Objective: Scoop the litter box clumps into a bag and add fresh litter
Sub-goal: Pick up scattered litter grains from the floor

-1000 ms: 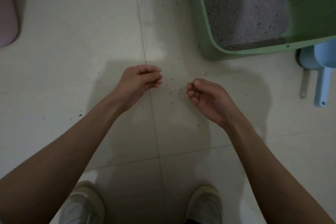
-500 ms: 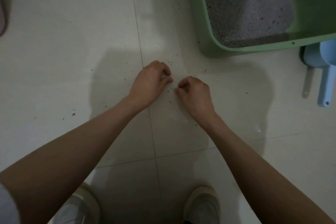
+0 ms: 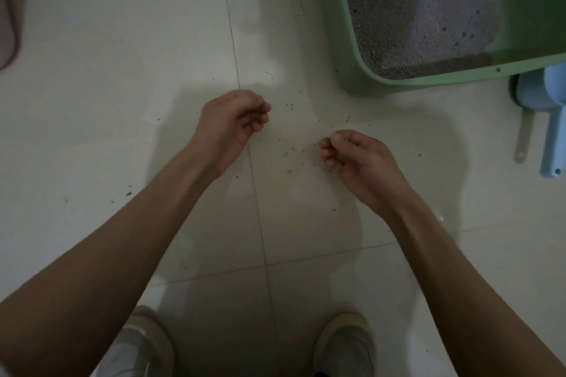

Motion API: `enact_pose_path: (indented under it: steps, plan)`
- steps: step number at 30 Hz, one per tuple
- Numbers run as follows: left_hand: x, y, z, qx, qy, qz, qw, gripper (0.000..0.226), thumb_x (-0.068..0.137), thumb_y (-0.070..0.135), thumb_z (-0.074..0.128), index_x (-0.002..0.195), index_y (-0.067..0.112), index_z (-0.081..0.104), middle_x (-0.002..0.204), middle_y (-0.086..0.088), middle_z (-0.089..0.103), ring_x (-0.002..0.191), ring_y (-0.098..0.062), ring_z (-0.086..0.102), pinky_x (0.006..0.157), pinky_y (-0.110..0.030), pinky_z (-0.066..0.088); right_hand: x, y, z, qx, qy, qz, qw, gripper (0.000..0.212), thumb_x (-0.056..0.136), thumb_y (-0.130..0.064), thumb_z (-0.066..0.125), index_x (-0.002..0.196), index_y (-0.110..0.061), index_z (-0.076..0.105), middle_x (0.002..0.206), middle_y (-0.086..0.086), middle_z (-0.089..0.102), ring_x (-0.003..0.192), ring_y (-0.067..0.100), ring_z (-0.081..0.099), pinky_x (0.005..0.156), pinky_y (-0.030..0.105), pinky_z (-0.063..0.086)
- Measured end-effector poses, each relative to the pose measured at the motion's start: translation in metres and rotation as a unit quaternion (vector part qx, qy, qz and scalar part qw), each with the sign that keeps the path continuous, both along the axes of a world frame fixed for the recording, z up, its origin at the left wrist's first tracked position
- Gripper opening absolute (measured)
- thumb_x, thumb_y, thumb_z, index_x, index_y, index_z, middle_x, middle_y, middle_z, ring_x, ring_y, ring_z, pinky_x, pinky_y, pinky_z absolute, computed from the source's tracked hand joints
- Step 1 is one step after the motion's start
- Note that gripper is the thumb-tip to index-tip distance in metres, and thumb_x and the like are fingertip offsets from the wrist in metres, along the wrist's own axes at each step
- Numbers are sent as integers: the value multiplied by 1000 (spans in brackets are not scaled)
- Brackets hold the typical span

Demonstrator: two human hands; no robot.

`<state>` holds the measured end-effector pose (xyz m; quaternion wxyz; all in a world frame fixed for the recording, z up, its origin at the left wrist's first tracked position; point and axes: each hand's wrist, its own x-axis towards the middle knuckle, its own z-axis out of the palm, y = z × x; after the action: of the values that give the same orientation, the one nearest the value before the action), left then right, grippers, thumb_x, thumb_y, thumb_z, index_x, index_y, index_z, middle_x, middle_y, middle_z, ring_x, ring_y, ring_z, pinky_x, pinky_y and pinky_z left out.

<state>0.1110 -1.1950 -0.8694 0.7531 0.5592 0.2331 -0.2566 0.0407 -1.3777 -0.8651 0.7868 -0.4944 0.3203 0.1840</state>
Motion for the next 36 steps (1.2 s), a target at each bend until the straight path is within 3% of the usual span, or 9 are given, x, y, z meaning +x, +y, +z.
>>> enact_pose_path:
  steps: [4,6,8,11,19,23,27,33,36]
  plan:
    - [-7,-1,1,-7,33,18,999,20,82,-4,44,71,5,57,56,-1,62,52,-11,55,51,-17,41,2,10,-5,-137,-4,81,987,23,88,9,48,80,-9,61,68,2,61,55,4,53,55,14,42]
    - [-11,-5,-4,118,3,-41,992,14,79,3,52,70,6,61,59,-1,62,54,-11,53,50,-17,39,5,17,-10,-340,-37,184,922,13,87,-3,56,83,-12,64,70,-5,57,59,0,49,59,7,38]
    - [-17,-6,-12,332,-98,-183,920,9,82,11,59,78,11,67,70,1,62,66,-11,53,62,-15,39,6,22,-16,-462,-68,253,848,6,85,-13,63,89,-11,66,68,-10,51,62,5,46,60,8,33]
    - [-27,-8,-21,446,-222,-296,815,10,84,17,63,91,9,66,76,1,54,71,-12,47,67,-13,30,5,27,-23,-518,-83,317,790,16,86,-17,62,97,-6,65,86,2,58,78,14,48,70,16,31]
    - [-21,-14,-32,462,-263,-349,772,12,85,20,63,89,9,66,84,0,49,78,-14,46,73,-22,34,6,31,-25,-527,-91,326,780,16,90,-17,56,94,-5,65,95,8,62,85,20,54,77,24,38]
    - [-19,-10,-25,422,-215,-282,834,9,86,21,63,83,11,64,77,3,53,69,-10,47,64,-16,31,7,25,-14,-295,-27,124,947,10,87,-8,60,77,-8,62,69,-1,60,55,1,52,59,16,43]
    - [-24,4,-12,166,-35,-100,980,10,87,8,59,78,9,62,72,-5,62,63,-11,57,61,-18,45,6,25,-11,-117,-11,71,990,21,85,9,48,76,-7,57,70,8,61,55,11,53,51,18,42]
    - [-36,9,-14,192,-4,-95,977,20,87,0,51,76,11,64,71,-6,62,62,-12,57,60,-19,46,14,38,-18,-442,-82,270,852,10,84,-9,60,92,-9,67,82,-1,59,67,6,47,63,10,36]
    - [-42,5,-17,369,-117,-218,896,9,86,16,61,78,16,65,72,6,60,63,0,52,64,-9,40,15,39,-23,-503,-99,343,787,14,86,-14,61,97,-6,64,97,8,59,83,17,53,75,17,34]
